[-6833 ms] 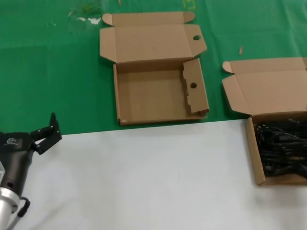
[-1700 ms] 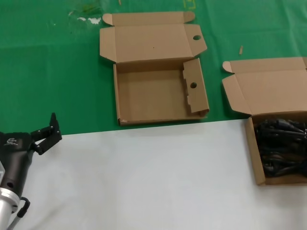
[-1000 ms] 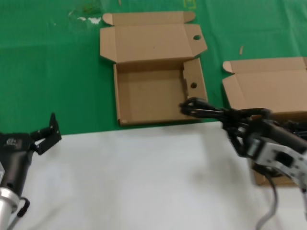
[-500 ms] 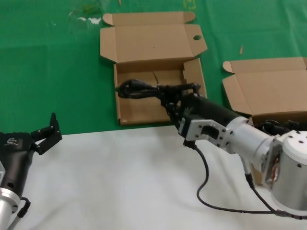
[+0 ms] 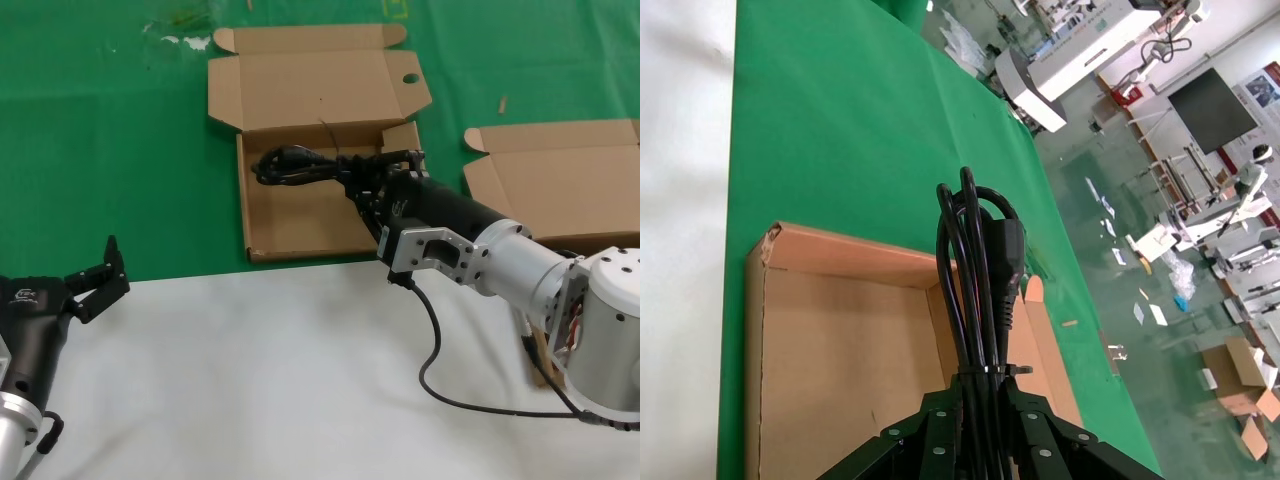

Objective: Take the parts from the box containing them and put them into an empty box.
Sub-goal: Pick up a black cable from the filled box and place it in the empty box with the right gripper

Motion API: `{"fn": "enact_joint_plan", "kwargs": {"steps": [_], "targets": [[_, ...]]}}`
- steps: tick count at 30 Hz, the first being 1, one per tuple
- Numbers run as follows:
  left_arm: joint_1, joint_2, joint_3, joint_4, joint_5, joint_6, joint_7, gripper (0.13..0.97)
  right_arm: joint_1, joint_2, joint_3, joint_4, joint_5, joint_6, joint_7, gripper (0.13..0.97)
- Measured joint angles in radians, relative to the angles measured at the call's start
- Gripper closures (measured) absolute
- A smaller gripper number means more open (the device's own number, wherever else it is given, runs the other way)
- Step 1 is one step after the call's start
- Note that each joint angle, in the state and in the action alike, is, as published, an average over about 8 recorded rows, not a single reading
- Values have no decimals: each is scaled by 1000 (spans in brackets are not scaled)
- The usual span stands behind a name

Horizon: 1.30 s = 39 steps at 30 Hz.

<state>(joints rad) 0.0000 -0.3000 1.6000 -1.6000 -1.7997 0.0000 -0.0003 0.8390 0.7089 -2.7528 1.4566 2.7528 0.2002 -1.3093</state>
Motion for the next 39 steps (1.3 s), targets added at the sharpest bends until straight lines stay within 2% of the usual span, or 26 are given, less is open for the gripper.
{"fn": "enact_joint_plan", "kwargs": {"steps": [14,22,26,32,35,39], "targets": [[0,0,0,0,0,0,0,132,1,0,0,-2,0,-1,0,845],[0,0,0,0,0,0,0,132,1,0,0,-2,0,-1,0,736],[0,0,0,0,0,0,0,132,1,0,0,-2,0,-1,0,736],[0,0,0,0,0,0,0,132,-14,-7,21,1,-17,-4,23,605],[0,0,0,0,0,0,0,132,-35,-17,49,4,-41,-9,56,561],[0,0,0,0,0,0,0,132,-72,-35,100,11,-83,-18,114,459]]}}
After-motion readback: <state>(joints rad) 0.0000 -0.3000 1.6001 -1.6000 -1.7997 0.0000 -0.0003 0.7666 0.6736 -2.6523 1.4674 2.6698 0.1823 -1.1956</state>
